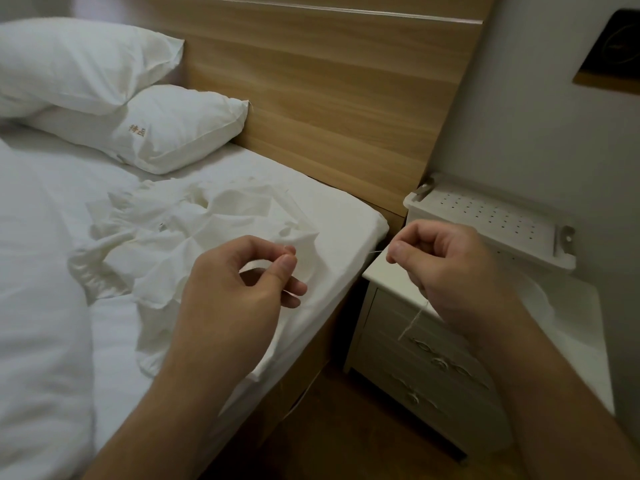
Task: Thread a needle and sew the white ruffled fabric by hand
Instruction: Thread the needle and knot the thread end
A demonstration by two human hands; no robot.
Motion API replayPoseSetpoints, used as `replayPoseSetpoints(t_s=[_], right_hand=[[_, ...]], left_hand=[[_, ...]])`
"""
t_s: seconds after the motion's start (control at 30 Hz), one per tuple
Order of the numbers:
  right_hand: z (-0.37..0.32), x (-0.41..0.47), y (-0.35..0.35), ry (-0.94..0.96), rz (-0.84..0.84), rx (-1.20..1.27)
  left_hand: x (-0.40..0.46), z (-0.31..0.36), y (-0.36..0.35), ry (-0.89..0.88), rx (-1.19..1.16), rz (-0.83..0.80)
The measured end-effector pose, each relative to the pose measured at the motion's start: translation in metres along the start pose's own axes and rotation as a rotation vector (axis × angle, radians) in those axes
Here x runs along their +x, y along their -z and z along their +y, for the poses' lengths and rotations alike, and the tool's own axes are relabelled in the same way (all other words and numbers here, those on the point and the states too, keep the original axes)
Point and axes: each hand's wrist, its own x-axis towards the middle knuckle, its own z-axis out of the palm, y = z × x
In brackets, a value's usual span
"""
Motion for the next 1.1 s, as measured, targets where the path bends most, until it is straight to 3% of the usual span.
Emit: replayPoseSetpoints(t_s=[0.2, 0.37, 0.5, 0.83, 1.1], right_hand=[[-0.006, -0.007, -0.01, 0.029, -0.165, -0.078], [-0.012, -0.011, -0.024, 0.101, -0.252, -0.108], [-0.012, -0.011, -0.025, 0.095, -0.258, -0.098], [-0.004, -0.004, -0.003, -0.012, -0.199, -0.065], [-0.001, -0.003, -0.003, 0.014, -0.143, -0.128]], left_hand=[[-0.009, 0.008, -0.007, -0.036, -0.161, -0.23], [-0.014, -0.001, -0.018, -0.083, -0.013, -0.345], [-0.013, -0.003, -0.017, -0.123, 0.15, -0.298], [-0.005, -0.001, -0.007, 0.041, 0.115, -0.048], [-0.008, 0.003, -0.009, 0.024, -0.06, -0.174]])
